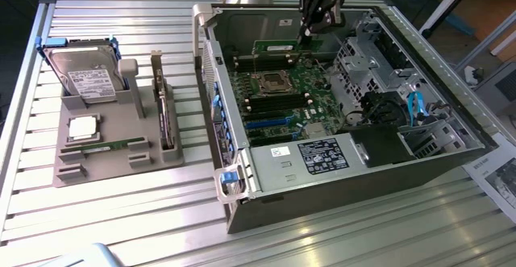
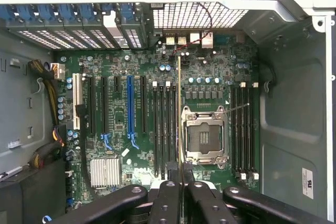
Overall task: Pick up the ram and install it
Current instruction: 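Insert the ram into the slot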
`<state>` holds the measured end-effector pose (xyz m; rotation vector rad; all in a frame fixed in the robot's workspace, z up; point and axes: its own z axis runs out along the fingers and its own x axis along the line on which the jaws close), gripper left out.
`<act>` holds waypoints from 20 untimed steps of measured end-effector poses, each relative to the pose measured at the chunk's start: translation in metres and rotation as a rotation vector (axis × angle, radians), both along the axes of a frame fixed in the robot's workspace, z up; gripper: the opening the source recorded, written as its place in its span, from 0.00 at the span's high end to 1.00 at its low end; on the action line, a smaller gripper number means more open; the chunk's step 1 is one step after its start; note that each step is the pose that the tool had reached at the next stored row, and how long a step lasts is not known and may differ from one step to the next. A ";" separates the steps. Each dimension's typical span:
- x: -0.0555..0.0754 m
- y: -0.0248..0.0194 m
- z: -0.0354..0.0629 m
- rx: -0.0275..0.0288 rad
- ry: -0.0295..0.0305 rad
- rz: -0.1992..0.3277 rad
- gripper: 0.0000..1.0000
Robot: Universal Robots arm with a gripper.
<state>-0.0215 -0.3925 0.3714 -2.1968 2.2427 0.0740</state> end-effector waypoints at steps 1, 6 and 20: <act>0.000 0.0000 -0.0002 0.0001 -0.0001 0.000 0.88; 0.000 0.0000 -0.0049 0.0009 0.0000 0.000 0.88; 0.000 0.0000 -0.0341 0.0008 -0.0002 0.000 0.88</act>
